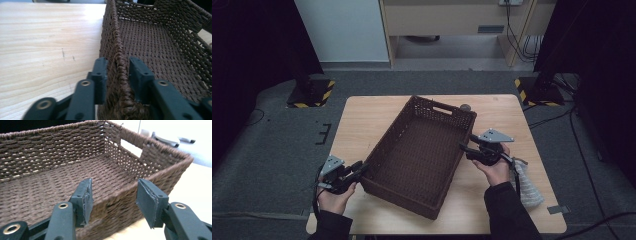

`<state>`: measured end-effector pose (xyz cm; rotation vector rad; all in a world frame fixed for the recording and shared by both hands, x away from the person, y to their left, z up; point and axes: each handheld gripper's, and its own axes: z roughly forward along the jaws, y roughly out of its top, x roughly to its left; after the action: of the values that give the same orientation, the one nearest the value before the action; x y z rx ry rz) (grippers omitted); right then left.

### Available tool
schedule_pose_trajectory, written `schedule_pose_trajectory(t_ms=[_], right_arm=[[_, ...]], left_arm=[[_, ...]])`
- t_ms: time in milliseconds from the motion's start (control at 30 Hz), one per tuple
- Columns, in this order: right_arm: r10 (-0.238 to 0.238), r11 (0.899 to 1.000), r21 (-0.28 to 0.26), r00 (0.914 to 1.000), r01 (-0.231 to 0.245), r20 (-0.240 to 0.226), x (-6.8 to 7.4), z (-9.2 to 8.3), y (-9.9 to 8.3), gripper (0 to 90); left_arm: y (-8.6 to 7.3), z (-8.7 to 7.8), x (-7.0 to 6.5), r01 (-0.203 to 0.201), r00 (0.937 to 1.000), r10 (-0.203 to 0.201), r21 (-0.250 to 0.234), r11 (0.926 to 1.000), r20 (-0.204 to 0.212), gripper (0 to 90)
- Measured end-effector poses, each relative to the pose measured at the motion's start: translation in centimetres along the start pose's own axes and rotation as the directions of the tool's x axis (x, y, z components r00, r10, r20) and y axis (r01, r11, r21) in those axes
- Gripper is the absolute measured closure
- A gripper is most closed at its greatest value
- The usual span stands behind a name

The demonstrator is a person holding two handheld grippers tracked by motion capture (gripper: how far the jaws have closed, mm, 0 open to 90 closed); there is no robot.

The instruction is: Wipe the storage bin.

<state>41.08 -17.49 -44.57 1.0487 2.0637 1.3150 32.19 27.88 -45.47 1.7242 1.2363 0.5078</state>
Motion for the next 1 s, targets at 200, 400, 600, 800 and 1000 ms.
schedule_pose_trajectory(t_ms=[200,400,600,800,1000], right_arm=[[0.011,1.0,-0.024,0.9987,-0.009,0.051,-0.9,0.2,0.8,47.2],[0.013,1.0,-0.022,0.9978,-0.012,0.065,-1.1,1.3,0.7,47.6],[-0.048,0.999,-0.013,0.9973,0.049,0.056,-0.8,1.4,0.2,49.6],[-0.092,0.996,0.001,0.9929,0.092,0.076,-0.3,1.0,0.0,51.6],[-0.058,0.998,0.015,0.9974,0.057,0.043,-0.1,0.0,0.1,52.8]], left_arm=[[0.6,0.6,1.3,0.006,0.9998,-0.006,-0.007,1.0,-0.021,78.5],[1.2,1.7,2.4,0.026,0.9982,-0.027,-0.011,0.9996,-0.053,73.8],[1.1,1.0,2.3,0.036,0.9927,-0.042,-0.054,0.9979,-0.113,56.1],[1.0,-0.2,2.3,0.053,0.992,-0.06,-0.068,0.9962,-0.11,61.5],[1.9,1.3,3.0,0.048,0.9888,-0.054,-0.046,0.9978,-0.139,69.1]])
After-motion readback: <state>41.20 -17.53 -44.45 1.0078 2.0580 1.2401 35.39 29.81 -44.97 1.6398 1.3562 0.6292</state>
